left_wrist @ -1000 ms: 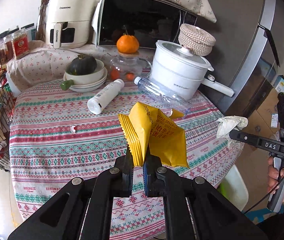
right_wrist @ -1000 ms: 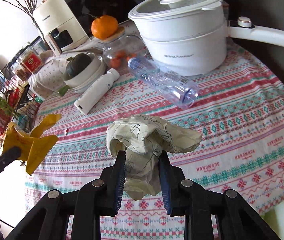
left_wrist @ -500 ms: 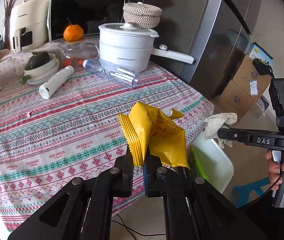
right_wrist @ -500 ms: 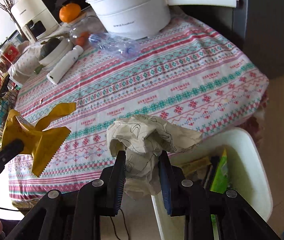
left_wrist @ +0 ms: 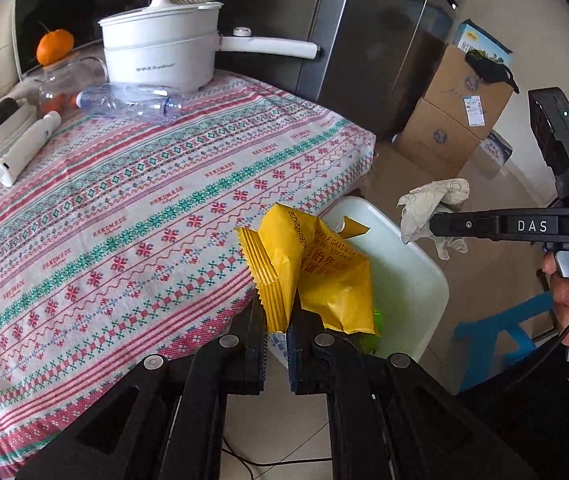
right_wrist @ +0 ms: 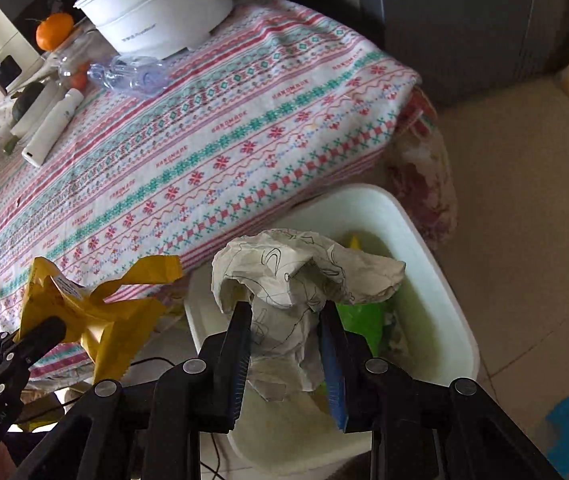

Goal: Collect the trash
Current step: 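Carry the yellow wrapper and crumpled paper over the bin with both grippers, then open both grippers to drop the yellow wrapper and crumpled paper into the bin, then move both grippers back to the table toward the two bottles, then grasp the white bottle with the left gripper while the right gripper grasps the clear bottle, then carry both bottles over the bin with both grippers, then open both grippers to drop the bottles into the bin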

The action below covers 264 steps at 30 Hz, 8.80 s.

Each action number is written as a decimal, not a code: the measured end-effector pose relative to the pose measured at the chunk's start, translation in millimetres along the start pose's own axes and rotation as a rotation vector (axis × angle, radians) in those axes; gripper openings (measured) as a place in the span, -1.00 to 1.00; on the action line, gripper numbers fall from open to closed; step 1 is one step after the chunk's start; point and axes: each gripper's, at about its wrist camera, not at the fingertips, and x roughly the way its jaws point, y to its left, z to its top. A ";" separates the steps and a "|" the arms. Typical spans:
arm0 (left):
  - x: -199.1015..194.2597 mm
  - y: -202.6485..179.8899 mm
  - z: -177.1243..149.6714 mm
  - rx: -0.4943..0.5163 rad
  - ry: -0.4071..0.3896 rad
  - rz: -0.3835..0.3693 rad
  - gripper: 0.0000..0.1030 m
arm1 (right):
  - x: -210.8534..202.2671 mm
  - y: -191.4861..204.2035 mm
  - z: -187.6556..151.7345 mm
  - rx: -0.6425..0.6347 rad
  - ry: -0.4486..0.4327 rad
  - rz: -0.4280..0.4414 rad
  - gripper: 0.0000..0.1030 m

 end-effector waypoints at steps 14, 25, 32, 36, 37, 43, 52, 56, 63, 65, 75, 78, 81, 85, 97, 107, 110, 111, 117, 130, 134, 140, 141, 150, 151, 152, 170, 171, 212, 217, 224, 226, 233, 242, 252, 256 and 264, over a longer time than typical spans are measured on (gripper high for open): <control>47.8 -40.4 -0.3 0.122 0.034 0.026 -0.73 | -2.1 -34.1 -8.4 0.052 0.019 -0.035 -0.40; 27.4 -28.2 -2.6 0.113 0.022 0.136 0.30 | 5.6 -17.4 -6.7 0.016 0.043 -0.027 -0.37; 8.7 8.9 -7.9 0.001 0.042 0.200 0.45 | 22.3 7.3 -3.1 -0.037 0.084 -0.035 -0.34; -1.0 28.8 -9.2 -0.055 0.036 0.221 0.46 | 28.0 18.7 0.1 -0.054 0.096 -0.031 -0.31; -4.0 32.7 -9.7 -0.066 0.031 0.221 0.46 | 28.9 21.7 0.4 -0.057 0.098 -0.030 -0.31; -19.7 50.6 -10.2 -0.112 0.002 0.236 0.50 | 33.2 38.1 2.2 -0.081 0.107 -0.037 -0.19; -46.1 69.5 -5.5 -0.155 -0.055 0.268 0.54 | 22.4 63.1 10.5 -0.098 0.043 -0.044 0.32; -64.8 79.3 3.0 -0.162 -0.113 0.302 0.56 | 2.9 84.2 16.7 -0.145 -0.071 -0.043 0.33; -98.2 107.7 28.7 -0.219 -0.229 0.372 0.75 | -35.3 121.4 33.9 -0.207 -0.298 -0.011 0.55; -102.3 116.8 37.4 -0.227 -0.241 0.400 0.76 | -43.9 131.1 41.7 -0.214 -0.356 -0.009 0.63; -104.3 174.9 87.2 -0.189 -0.278 0.500 0.76 | -46.3 178.8 87.1 -0.288 -0.493 0.008 0.83; -101.8 197.8 102.3 -0.197 -0.307 0.499 0.76 | -32.0 194.1 103.7 -0.320 -0.508 0.007 0.83; -90.8 219.8 115.8 -0.190 -0.315 0.514 0.76 | -13.3 204.6 122.2 -0.322 -0.507 0.026 0.83; -66.3 250.8 131.8 -0.153 -0.307 0.509 0.76 | 17.0 215.7 145.6 -0.330 -0.493 0.041 0.83; 48.7 369.8 152.9 -0.177 -0.116 0.428 0.75 | 103.9 228.4 176.3 -0.432 -0.382 0.009 0.83; 101.6 395.3 166.1 -0.147 0.033 0.401 0.40 | 164.1 232.4 206.8 -0.538 -0.325 -0.053 0.83; 108.6 397.6 161.8 -0.131 0.054 0.417 0.31 | 181.1 225.2 219.6 -0.527 -0.318 -0.074 0.83; 110.3 398.6 160.4 -0.130 0.061 0.418 0.28 | 186.3 222.9 223.1 -0.519 -0.316 -0.074 0.81; 113.0 395.5 150.8 -0.100 0.081 0.420 0.14 | 208.8 223.2 226.3 -0.517 -0.288 -0.053 0.56; 85.7 349.4 114.8 -0.189 0.131 0.347 0.04 | 166.2 223.3 186.0 -0.641 -0.196 0.045 -0.22; 72.4 331.3 97.6 -0.181 0.217 0.297 0.05 | 149.5 221.8 176.1 -0.670 -0.215 0.034 -0.01; 66.1 312.9 104.0 -0.137 0.215 0.295 0.14 | 163.1 224.7 196.6 -0.636 -0.193 0.030 0.60; 68.5 312.2 108.2 -0.136 0.208 0.292 0.18 | 168.8 227.1 199.2 -0.630 -0.172 0.038 0.60; 100.8 324.5 116.7 -0.202 0.253 0.371 0.05 | 204.9 237.0 182.7 -0.609 -0.089 0.005 0.35; 97.4 322.5 113.9 -0.204 0.245 0.374 0.02 | 200.4 234.8 179.7 -0.602 -0.102 0.017 0.34; 93.2 320.1 111.1 -0.203 0.233 0.382 0.01 | 194.5 233.4 176.6 -0.597 -0.117 0.031 0.34; -45.7 215.0 82.5 -0.136 -0.037 0.358 -0.01 | 31.8 198.3 114.9 -0.561 -0.279 0.044 0.25; -51.7 208.9 80.5 -0.136 -0.048 0.351 -0.01 | 26.4 194.9 110.7 -0.555 -0.281 0.039 0.25; 8.6 -37.1 8.2 0.208 0.181 -0.075 0.00 | -67.2 20.0 -0.4 -0.270 -0.210 -0.157 0.24; 38.1 -55.0 1.7 0.255 0.227 -0.060 0.00 | -53.7 7.4 -6.1 -0.267 -0.154 -0.191 0.24; 48.8 -64.0 7.4 0.315 0.189 -0.004 0.22 | -42.4 -2.2 -7.4 -0.254 -0.105 -0.211 0.25; 44.9 -60.9 10.1 0.305 0.168 0.009 0.45 | -40.8 -3.4 -5.9 -0.248 -0.099 -0.215 0.26; 25.6 -31.7 14.0 0.170 0.139 0.053 0.51 | -27.5 -3.0 0.0 -0.230 -0.069 -0.203 0.29; -17.8 -5.8 -2.7 -0.027 0.067 0.087 0.67 | -14.0 24.2 3.7 -0.257 -0.079 -0.167 0.29; -53.7 4.7 -24.7 -0.151 0.020 0.197 0.77 | -13.3 52.6 -7.6 -0.272 -0.109 -0.155 0.50; -78.5 1.6 -29.2 -0.153 -0.019 0.276 0.80 | -43.0 63.8 -23.8 -0.232 -0.218 -0.150 0.57; -165.9 -17.6 -30.5 -0.142 -0.226 0.333 0.93 | -126.1 92.2 -74.7 -0.161 -0.453 -0.125 0.90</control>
